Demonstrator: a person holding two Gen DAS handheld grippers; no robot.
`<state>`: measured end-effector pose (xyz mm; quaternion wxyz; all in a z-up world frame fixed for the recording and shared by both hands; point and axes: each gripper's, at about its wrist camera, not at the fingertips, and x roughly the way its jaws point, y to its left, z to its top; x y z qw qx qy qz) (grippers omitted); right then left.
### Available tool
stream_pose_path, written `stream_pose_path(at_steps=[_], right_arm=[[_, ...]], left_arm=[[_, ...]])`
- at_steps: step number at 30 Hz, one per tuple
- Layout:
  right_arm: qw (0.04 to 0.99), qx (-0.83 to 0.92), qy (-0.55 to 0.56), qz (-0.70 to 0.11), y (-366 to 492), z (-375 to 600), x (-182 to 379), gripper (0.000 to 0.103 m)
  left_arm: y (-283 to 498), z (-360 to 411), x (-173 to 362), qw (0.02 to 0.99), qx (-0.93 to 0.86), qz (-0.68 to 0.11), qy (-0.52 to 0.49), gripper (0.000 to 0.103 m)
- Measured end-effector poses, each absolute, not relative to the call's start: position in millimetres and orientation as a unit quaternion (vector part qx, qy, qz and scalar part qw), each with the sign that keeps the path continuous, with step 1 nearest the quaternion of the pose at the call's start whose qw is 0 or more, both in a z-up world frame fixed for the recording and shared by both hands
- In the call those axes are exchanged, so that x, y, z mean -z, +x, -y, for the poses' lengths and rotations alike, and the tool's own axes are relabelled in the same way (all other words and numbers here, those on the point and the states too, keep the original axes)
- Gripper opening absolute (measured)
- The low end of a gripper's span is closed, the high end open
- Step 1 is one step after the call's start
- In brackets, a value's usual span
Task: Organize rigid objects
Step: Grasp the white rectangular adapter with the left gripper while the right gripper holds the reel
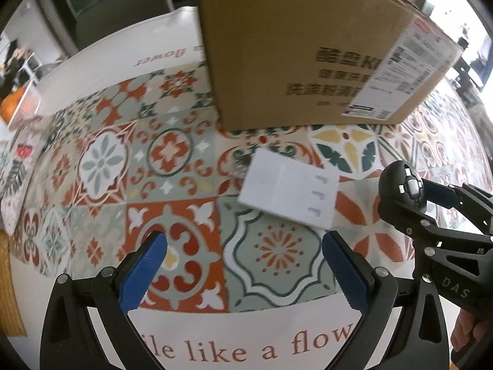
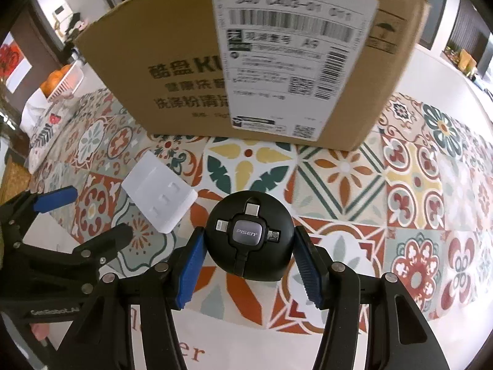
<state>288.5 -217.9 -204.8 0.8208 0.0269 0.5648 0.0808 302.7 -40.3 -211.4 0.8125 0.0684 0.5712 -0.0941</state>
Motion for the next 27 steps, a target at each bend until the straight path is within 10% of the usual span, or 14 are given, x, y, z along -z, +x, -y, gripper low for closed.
stream_pose_path(at_steps=[18,27], right_arm=[[0.815,-0.042,0.041,-0.577,293,245,213,0.056],[0.811,-0.046,0.046,-0.581,301,241,218,0.057]], left_arm=[[341,84,238,0.798,0.126,-0.581,0.101,0.101],[354,90,250,0.795,0.128,-0.586,0.090,0.080]])
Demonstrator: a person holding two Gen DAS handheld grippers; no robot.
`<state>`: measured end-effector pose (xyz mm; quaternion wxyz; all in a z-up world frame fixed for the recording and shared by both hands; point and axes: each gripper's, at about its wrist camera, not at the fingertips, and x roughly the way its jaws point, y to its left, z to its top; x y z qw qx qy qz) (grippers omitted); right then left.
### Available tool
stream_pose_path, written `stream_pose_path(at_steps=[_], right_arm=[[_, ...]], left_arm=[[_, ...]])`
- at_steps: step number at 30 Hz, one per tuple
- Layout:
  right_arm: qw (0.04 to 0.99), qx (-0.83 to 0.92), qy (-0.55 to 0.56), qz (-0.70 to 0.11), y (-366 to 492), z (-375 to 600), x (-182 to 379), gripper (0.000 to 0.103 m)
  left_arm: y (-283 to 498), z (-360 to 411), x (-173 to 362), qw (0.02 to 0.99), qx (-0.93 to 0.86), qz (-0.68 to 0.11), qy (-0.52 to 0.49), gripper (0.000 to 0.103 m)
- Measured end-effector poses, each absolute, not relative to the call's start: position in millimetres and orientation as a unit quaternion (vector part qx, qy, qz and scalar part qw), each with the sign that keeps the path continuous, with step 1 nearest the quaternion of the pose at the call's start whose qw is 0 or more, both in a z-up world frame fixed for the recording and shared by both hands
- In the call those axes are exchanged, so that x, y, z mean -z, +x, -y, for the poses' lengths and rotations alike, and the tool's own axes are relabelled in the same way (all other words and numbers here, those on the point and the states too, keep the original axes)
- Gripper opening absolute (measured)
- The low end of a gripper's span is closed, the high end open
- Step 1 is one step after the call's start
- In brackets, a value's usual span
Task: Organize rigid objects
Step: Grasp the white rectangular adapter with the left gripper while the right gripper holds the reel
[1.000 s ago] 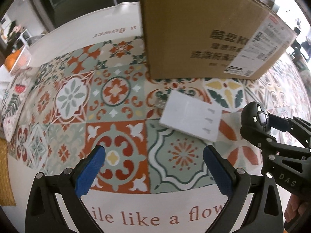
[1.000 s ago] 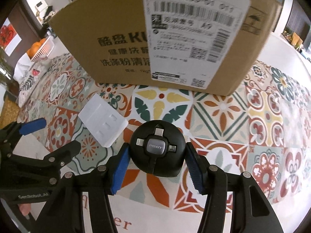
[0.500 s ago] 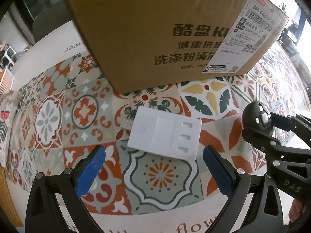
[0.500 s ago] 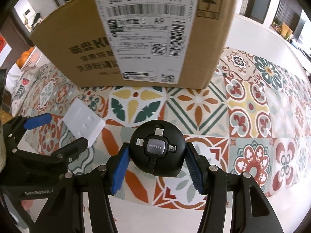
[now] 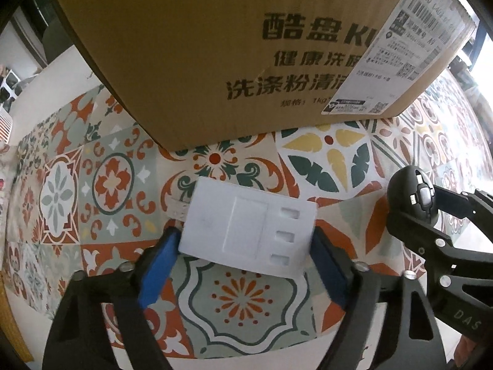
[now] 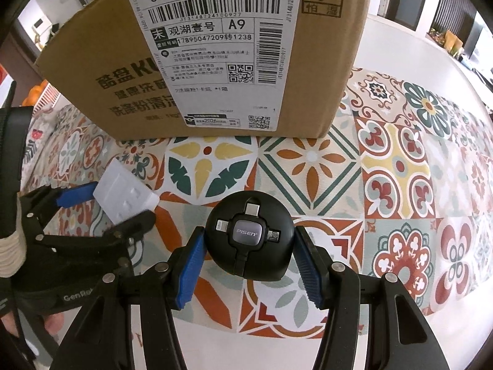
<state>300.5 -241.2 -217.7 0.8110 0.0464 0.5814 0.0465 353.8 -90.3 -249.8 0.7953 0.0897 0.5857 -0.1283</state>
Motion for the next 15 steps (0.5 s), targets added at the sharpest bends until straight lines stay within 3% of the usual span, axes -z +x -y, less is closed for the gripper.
stream_pose_path(at_steps=[15], right_arm=[[0.822,-0.055,0.042,-0.565,290,237,196,0.057]], left_arm=[[324,74,208,0.826,0.117,-0.546,0.081,0.080]])
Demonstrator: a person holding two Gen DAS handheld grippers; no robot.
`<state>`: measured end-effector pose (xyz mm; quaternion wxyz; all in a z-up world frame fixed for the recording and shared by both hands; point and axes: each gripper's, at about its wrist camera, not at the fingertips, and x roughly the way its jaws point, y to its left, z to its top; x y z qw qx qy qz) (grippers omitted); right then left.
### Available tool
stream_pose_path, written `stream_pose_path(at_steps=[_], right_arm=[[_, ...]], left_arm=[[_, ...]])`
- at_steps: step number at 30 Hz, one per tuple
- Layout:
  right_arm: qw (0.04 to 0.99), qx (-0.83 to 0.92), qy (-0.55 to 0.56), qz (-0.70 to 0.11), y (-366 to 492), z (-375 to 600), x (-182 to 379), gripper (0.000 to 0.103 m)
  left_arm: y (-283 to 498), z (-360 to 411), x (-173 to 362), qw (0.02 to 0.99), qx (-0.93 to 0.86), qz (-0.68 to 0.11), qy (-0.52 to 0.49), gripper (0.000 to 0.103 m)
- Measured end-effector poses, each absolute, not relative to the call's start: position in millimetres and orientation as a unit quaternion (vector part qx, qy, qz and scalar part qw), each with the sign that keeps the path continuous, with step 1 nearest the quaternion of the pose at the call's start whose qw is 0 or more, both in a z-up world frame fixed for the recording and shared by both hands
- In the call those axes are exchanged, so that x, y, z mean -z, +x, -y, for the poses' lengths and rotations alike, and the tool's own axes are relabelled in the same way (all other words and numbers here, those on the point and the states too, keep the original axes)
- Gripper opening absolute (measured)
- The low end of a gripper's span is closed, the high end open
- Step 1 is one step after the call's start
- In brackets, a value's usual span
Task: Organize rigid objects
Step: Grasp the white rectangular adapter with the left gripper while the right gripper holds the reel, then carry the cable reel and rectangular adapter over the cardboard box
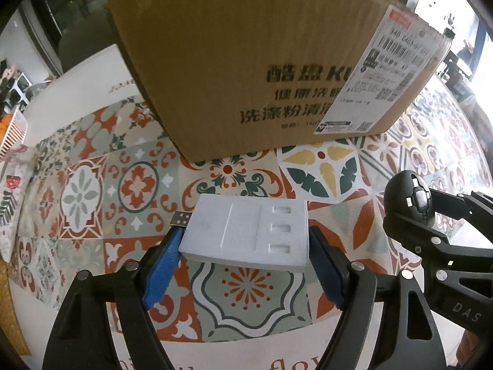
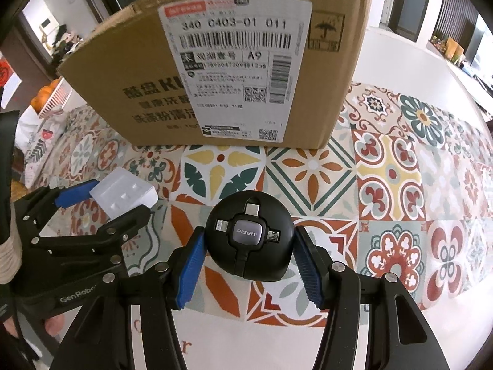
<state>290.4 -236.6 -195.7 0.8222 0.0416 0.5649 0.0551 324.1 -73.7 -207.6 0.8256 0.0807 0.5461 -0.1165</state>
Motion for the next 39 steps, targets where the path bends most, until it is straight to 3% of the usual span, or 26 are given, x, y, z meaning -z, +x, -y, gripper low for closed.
stream_pose_path(at_steps=[13,39], right_arm=[[0.840,-0.063,0.043,-0.537,275,235,161,0.056],[0.912,-0.070,0.034,-0.403,261,234,40,0.057]], left_arm=[[295,62,165,0.851,0.100,-0.510,0.074,0.080],[284,66,39,0.910,0.098,-0.397,0.070,0.080]])
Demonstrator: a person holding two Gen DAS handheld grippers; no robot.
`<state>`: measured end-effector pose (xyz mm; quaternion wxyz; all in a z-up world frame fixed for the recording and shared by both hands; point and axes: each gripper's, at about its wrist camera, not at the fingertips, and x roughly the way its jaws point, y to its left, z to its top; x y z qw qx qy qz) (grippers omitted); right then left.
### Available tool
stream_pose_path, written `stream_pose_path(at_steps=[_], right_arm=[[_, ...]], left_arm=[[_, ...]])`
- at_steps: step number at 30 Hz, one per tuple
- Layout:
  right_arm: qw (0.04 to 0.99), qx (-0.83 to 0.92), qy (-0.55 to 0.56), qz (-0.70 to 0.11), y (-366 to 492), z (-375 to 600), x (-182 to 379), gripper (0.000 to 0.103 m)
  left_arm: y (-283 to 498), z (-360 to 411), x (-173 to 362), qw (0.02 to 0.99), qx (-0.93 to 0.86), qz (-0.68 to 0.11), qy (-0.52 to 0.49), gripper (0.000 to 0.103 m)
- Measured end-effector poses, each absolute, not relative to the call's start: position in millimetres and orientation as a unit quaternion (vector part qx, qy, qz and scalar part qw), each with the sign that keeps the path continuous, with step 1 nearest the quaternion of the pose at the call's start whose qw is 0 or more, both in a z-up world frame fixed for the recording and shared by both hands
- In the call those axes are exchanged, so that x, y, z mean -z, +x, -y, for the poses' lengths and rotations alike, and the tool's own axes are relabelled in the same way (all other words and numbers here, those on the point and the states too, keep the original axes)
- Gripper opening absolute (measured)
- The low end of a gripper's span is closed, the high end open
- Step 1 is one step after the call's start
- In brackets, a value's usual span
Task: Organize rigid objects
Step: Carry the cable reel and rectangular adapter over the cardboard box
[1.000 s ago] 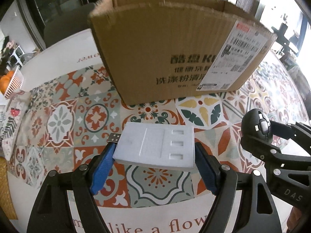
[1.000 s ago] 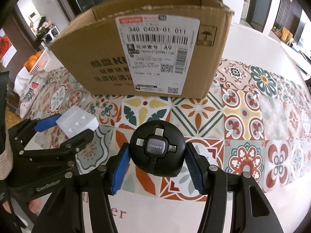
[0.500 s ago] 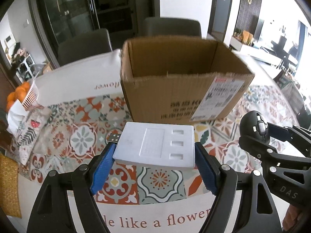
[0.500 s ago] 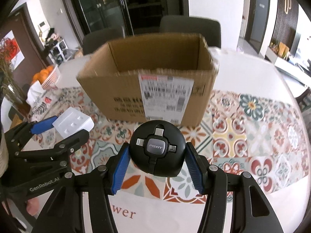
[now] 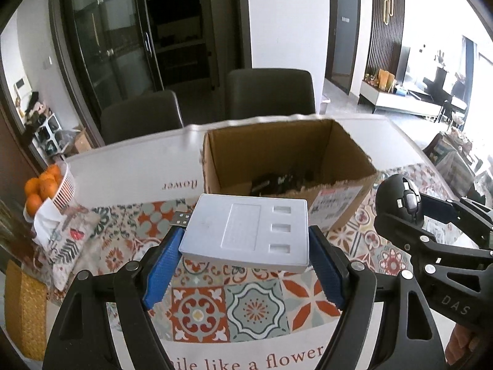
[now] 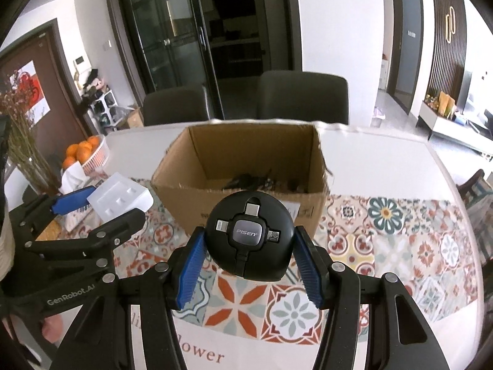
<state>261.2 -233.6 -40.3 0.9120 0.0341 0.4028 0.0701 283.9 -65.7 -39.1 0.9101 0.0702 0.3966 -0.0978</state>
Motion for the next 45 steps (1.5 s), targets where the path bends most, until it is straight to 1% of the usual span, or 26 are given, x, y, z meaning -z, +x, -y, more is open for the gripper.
stream_pose_path(at_steps=[16,23,27,31,45], right_arm=[[0.926,-0.068,0.016,-0.371,305,240,2,0.057],[0.926,-0.070,0.018,-0.370,331,244,-6,0.057],[0.922,-0.074,0.022,-0.380,346,246,-2,0.057],[0.910,-0.078,0.030,-0.406,369,248,8,0.057],[0.860,-0.090,0.028,-0.501,439,250,62,0.057]], left_arm=[[327,71,-3,0.923,0.096,-0.366,0.067,0.080],[353,73,-9,0.921,0.094,-0.372,0.062,0.080],[371,74,-6,0.918,0.089,-0.381,0.060,0.080],[389,74,3,0.908,0.085,-0.405,0.056,0.080],[450,83,56,0.863,0.080,-0.496,0.053,0.080]])
